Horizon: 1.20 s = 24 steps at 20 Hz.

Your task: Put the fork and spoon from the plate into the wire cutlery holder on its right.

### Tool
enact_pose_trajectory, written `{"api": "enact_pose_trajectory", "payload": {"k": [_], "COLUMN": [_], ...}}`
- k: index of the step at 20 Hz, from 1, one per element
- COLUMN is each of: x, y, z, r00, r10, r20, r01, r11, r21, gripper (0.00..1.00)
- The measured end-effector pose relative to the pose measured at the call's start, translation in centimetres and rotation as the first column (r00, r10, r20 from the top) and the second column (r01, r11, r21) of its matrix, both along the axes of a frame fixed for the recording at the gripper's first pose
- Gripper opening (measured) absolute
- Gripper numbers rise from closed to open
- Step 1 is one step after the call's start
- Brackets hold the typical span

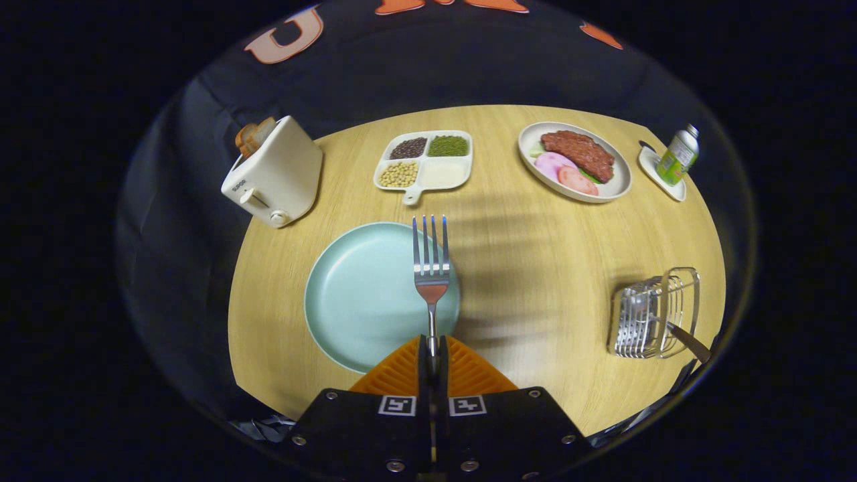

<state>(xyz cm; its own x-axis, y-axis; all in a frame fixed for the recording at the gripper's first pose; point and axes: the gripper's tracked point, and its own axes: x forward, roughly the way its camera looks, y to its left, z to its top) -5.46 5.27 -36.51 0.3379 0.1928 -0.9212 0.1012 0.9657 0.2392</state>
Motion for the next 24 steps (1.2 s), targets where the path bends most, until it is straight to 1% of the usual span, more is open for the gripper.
{"api": "enact_pose_trajectory", "payload": {"k": [3,7,10,13,15,18,22,24], "x": [-1.8,-3.8,-5.0,-6.3,-6.7,-7.0,-6.7,-6.6], "y": [-4.7,-10.2,-13.6,-16.3,-17.2,-17.9,-18.4,-18.4], "z": [0.8,0.6,0.3,-0.4,-0.8,-1.0,-1.1,-0.9], "r00": [0.998,0.989,0.981,0.978,0.979,0.982,0.984,0.984], "r10": [-0.058,-0.149,-0.193,-0.206,-0.202,-0.186,-0.171,-0.175], "r20": [0.016,0.004,-0.009,-0.029,-0.037,-0.046,-0.042,-0.04], "r01": [0.058,0.149,0.193,0.204,0.199,0.183,0.169,0.174], "r11": [0.998,0.988,0.98,0.977,0.978,0.982,0.984,0.984], "r21": [-0.024,-0.039,-0.042,-0.055,-0.059,-0.052,-0.046,-0.03], "gripper": [0.04,0.04,0.04,0.04,0.04,0.04,0.07,0.09]}}
